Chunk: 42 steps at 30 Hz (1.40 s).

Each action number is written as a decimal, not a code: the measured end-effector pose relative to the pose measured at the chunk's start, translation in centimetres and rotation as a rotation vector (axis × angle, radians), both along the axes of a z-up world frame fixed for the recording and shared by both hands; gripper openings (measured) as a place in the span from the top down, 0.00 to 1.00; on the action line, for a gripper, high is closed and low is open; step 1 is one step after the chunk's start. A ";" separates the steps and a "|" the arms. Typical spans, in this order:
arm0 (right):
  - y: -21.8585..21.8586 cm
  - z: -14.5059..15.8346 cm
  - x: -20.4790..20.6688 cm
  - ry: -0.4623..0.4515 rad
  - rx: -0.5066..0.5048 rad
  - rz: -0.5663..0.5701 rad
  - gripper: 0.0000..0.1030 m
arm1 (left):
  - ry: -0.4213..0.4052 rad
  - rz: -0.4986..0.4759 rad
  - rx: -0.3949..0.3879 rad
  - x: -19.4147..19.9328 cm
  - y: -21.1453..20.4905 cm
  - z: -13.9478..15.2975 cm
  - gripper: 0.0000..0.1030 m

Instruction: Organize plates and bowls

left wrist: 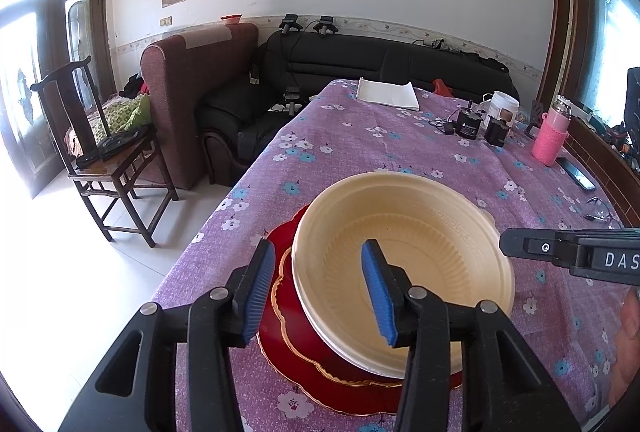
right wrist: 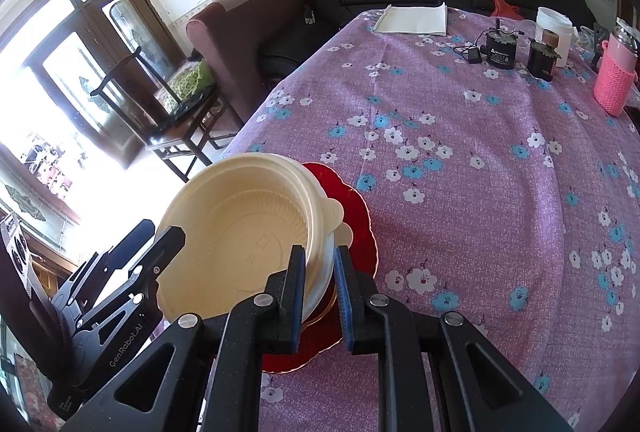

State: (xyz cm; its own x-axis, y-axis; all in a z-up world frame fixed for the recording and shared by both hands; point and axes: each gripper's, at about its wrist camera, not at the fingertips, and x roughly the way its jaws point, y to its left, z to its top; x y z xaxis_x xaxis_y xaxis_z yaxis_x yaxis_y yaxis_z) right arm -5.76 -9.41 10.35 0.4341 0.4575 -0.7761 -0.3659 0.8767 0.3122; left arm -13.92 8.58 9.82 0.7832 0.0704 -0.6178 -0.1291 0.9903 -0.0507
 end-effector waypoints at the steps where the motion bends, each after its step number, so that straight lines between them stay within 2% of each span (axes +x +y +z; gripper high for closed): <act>1: 0.0 0.0 0.0 0.000 0.000 0.000 0.84 | 0.001 0.000 0.001 0.1 -0.1 0.0 0.57; 6: -0.4 0.0 -0.2 0.000 0.004 -0.009 0.84 | 0.000 0.001 0.000 -0.3 0.0 0.1 0.55; 10: -1.3 -0.1 -0.2 0.005 0.013 -0.026 0.84 | -0.017 0.002 -0.034 -1.0 0.9 0.5 0.53; 14: -2.4 -0.3 0.1 0.007 0.013 -0.048 0.84 | -0.019 0.003 -0.096 -1.9 2.8 0.7 0.53; 17: -3.1 -0.9 0.4 0.025 0.015 -0.068 0.84 | -0.014 -0.006 -0.179 -2.4 4.6 0.4 0.53; 18: -3.4 -1.4 0.7 0.038 0.015 -0.073 0.84 | -0.008 -0.006 -0.208 -2.6 5.5 0.2 0.53; 21: -3.8 -2.5 1.2 0.074 0.024 -0.077 0.84 | 0.030 0.023 -0.213 -2.5 7.1 -1.0 0.53; 23: -3.9 -3.4 1.5 0.097 0.028 -0.076 0.84 | 0.062 0.031 -0.249 -2.3 8.2 -2.1 0.53; 26: -3.8 -4.5 1.8 0.122 0.036 -0.068 0.84 | 0.105 0.010 -0.313 -1.8 9.1 -3.6 0.53; 29: -3.8 -5.4 2.0 0.146 0.047 -0.072 0.84 | 0.112 -0.006 -0.357 -1.4 9.4 -4.2 0.53; 36: -3.8 -5.7 2.2 0.141 0.069 -0.065 0.84 | 0.137 -0.034 -0.369 -0.5 8.7 -5.2 0.53; 39: -3.7 -5.8 2.4 0.138 0.078 -0.057 0.84 | 0.141 -0.050 -0.357 -0.2 8.1 -5.2 0.59; 42: -3.4 -6.1 2.5 0.149 0.087 -0.049 0.84 | 0.162 -0.059 -0.341 0.3 7.7 -5.6 0.76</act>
State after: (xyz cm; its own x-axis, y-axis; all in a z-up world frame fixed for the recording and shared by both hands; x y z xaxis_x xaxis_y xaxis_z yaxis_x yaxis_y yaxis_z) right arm -3.28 -12.81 4.28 0.3408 0.5067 -0.7919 -0.2672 0.8598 0.4351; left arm -13.63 16.25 4.18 0.6699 -0.2031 -0.7141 -0.1056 0.9260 -0.3624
